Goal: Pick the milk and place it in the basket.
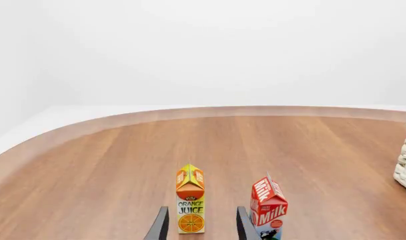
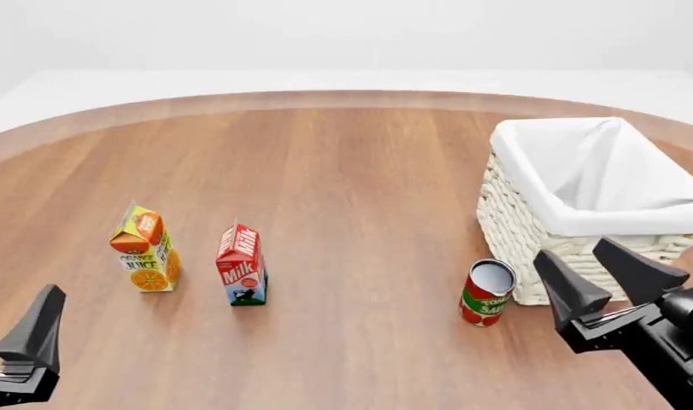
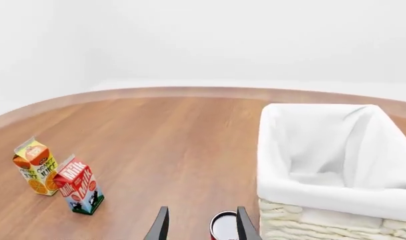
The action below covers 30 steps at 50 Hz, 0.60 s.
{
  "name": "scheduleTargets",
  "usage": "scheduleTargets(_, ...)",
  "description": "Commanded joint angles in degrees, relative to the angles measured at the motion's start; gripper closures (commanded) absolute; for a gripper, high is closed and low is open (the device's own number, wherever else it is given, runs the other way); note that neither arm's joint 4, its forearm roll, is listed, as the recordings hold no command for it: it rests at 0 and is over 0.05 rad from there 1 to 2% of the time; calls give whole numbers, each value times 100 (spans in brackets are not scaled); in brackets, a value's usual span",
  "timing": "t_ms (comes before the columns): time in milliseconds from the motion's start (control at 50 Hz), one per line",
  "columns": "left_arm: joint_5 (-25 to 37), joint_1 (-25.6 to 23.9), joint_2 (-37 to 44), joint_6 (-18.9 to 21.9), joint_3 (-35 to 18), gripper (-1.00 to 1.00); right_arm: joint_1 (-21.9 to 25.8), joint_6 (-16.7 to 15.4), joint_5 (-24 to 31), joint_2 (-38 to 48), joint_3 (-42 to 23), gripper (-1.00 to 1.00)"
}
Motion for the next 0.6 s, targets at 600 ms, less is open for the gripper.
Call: scheduleTargets(600, 0, 0, 0, 0, 0, -100, 1355, 174, 665, 2038, -2053, -100)
